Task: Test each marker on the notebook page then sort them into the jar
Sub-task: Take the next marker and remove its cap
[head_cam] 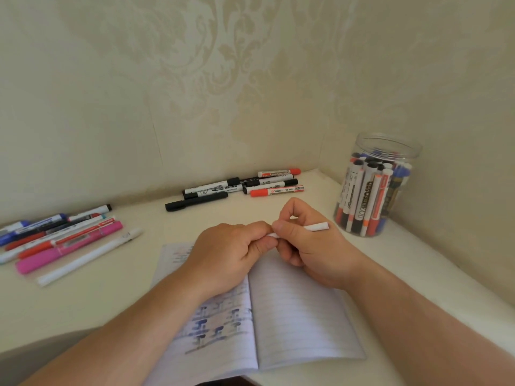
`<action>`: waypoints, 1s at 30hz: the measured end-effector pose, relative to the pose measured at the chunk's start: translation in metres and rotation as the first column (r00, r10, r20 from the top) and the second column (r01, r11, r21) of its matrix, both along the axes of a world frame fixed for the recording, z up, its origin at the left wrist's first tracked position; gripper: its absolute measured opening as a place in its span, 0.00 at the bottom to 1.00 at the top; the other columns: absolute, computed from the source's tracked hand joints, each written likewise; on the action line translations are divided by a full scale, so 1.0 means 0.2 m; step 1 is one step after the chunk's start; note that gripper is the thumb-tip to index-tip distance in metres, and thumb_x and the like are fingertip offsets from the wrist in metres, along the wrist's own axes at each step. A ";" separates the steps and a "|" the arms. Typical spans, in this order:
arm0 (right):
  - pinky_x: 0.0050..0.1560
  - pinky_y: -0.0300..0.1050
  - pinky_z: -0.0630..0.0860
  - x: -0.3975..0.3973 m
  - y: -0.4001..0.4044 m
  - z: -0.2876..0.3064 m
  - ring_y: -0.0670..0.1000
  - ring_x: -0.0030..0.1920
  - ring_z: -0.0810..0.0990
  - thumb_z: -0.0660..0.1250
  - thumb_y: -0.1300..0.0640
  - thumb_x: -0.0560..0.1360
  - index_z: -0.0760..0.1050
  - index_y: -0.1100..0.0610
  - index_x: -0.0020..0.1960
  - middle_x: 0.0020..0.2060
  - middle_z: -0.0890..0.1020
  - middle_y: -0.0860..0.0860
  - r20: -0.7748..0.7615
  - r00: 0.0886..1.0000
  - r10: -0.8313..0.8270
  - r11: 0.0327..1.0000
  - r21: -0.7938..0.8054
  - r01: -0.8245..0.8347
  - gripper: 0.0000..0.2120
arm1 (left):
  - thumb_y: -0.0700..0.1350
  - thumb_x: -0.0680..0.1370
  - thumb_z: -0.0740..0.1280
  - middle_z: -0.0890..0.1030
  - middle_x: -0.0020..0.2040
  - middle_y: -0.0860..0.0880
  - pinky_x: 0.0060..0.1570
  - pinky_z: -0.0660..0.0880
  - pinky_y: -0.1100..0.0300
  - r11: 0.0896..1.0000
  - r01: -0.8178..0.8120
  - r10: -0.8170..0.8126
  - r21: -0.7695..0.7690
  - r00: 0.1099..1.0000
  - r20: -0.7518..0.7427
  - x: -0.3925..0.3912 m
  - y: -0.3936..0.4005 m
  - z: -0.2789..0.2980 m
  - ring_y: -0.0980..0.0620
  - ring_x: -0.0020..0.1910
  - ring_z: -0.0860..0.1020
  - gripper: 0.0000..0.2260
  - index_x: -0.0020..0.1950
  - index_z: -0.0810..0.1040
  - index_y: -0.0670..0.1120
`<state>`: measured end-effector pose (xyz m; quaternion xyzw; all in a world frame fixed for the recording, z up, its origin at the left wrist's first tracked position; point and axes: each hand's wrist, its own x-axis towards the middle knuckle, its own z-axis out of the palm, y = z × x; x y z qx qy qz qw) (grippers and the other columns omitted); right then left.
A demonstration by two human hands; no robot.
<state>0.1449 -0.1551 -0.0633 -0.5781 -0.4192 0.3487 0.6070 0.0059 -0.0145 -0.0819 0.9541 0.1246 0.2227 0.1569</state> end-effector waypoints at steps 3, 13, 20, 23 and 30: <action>0.24 0.40 0.60 0.03 -0.01 0.04 0.51 0.26 0.67 0.61 0.63 0.84 0.70 0.56 0.45 0.27 0.73 0.57 -0.102 0.994 -0.041 0.999 -0.002 0.041 0.09 | 0.75 0.74 0.53 0.77 0.37 0.59 0.41 0.72 0.56 0.997 -0.032 0.029 -0.066 0.999 -0.040 -0.01 -0.01 0.02 0.59 0.39 0.76 0.23 0.64 0.67 0.66; 0.27 0.41 0.66 0.13 -0.02 0.05 0.48 0.26 0.73 0.68 0.68 0.78 0.72 0.59 0.40 0.26 0.76 0.54 0.083 0.928 -0.362 0.927 -0.068 0.368 0.10 | 0.63 0.76 0.65 0.77 0.35 0.72 0.37 0.67 0.63 0.983 -0.177 0.164 -0.044 0.964 -0.207 0.02 0.00 0.01 0.61 0.38 0.76 0.08 0.49 0.83 0.67; 0.28 0.39 0.69 0.10 0.01 0.02 0.50 0.27 0.80 0.74 0.62 0.72 0.74 0.60 0.36 0.25 0.81 0.49 0.367 0.873 -0.322 0.885 -0.213 0.415 0.10 | 0.63 0.79 0.59 0.78 0.36 0.64 0.39 0.70 0.61 0.996 -0.091 0.091 0.016 0.947 -0.309 0.02 -0.01 0.05 0.59 0.41 0.75 0.14 0.62 0.72 0.80; 0.32 0.44 0.71 0.11 0.03 0.01 0.49 0.28 0.81 0.71 0.63 0.72 0.72 0.60 0.35 0.29 0.84 0.54 0.360 0.867 -0.344 0.869 -0.228 0.439 0.10 | 0.63 0.79 0.58 0.77 0.35 0.64 0.40 0.71 0.61 0.996 -0.087 0.089 0.023 0.945 -0.315 0.02 -0.01 0.05 0.59 0.42 0.75 0.14 0.63 0.72 0.80; 0.33 0.48 0.75 0.12 0.04 -0.01 0.58 0.39 0.88 0.70 0.66 0.73 0.71 0.58 0.33 0.28 0.83 0.58 0.311 0.866 -0.391 0.861 -0.210 0.464 0.13 | 0.62 0.81 0.58 0.76 0.35 0.63 0.42 0.73 0.60 0.996 -0.084 0.082 0.008 0.943 -0.322 0.02 -0.02 0.06 0.58 0.43 0.76 0.14 0.64 0.73 0.78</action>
